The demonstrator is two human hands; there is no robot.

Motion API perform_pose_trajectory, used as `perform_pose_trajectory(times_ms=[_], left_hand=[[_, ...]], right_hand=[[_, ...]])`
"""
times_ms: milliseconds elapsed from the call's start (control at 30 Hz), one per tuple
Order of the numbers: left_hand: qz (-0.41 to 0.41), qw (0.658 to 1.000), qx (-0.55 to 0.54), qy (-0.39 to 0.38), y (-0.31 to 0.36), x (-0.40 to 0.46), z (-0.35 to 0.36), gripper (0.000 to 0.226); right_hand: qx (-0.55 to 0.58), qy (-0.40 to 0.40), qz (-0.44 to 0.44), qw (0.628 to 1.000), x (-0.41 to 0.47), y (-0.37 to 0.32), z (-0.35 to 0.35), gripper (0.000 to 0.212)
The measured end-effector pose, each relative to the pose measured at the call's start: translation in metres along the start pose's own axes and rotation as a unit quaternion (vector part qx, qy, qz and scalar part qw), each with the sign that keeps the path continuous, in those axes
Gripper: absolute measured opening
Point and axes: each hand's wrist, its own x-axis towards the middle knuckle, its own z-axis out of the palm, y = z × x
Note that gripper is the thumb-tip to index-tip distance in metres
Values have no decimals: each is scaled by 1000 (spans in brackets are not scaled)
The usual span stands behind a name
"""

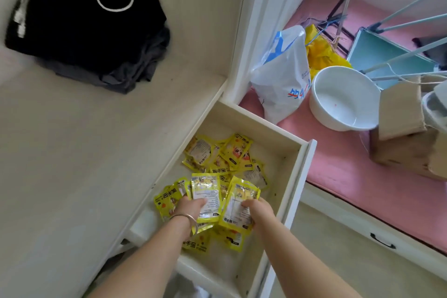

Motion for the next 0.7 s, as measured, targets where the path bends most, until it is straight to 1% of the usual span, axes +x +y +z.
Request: perform_pose_trajectory(times_ms=[33, 100, 267, 433, 567, 700], left_hand=[[-2, 1000, 12, -2, 1, 7, 0, 76], [-6, 999, 38, -3, 1, 22, 0, 77], [13, 995, 98, 6, 5, 41, 6, 82], [50, 994, 101, 13, 6, 41, 6, 76], [76, 991, 106, 29, 8, 34, -1, 79], [76, 991, 105, 38, 5, 17, -7, 76]], right_hand=[[-9, 2, -3, 1000, 6, 0, 0, 26], [-29, 9, -7, 1000, 19, -1, 2, 22], [-38, 13, -10, 999, 42, 0, 12, 39], [-36, 31, -25, 999, 37, 0, 14, 55], [-93, 55, -43, 993, 25, -4, 10, 55], [-165, 49, -62, 983, 14, -8, 9, 51]])
